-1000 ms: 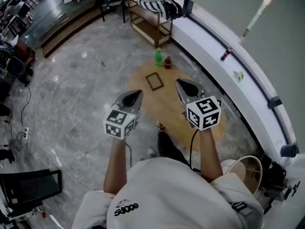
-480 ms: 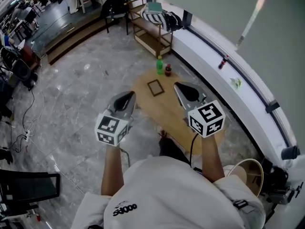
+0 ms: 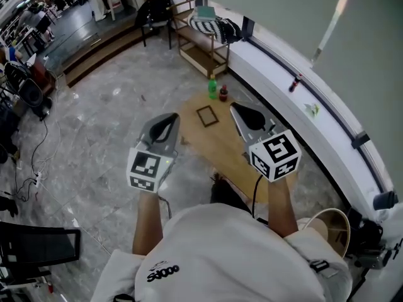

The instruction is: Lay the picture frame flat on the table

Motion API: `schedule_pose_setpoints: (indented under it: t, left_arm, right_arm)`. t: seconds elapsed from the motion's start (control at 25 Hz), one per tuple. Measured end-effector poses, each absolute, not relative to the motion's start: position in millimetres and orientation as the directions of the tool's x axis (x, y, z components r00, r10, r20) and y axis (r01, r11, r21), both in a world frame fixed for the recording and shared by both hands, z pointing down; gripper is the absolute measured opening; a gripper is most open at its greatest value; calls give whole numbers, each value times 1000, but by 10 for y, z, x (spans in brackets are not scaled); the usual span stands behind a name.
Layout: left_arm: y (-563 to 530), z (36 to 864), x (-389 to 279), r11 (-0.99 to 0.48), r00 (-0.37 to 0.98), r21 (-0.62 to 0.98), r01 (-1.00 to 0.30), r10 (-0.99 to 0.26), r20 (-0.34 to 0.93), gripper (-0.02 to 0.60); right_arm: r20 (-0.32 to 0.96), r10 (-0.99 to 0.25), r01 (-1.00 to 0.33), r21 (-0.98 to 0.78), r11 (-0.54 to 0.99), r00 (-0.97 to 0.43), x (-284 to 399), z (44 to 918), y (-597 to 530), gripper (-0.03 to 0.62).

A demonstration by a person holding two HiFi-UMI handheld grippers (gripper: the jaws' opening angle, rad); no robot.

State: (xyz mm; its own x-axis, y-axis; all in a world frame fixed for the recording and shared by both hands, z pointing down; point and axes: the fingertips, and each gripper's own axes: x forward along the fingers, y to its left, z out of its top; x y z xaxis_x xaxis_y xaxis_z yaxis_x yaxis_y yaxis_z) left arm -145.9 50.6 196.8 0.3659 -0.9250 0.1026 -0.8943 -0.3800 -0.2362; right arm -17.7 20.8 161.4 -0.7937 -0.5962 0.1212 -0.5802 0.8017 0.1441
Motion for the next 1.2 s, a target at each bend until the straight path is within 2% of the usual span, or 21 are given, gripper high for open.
schedule_pose_setpoints:
  t: [1.2]
  left_arm:
    - [392,1958,-1550,-390,377,-238,-890,-921,100,11]
  right_arm:
    - [171,-617,-601,142,787,-768,-377,1788,72,2]
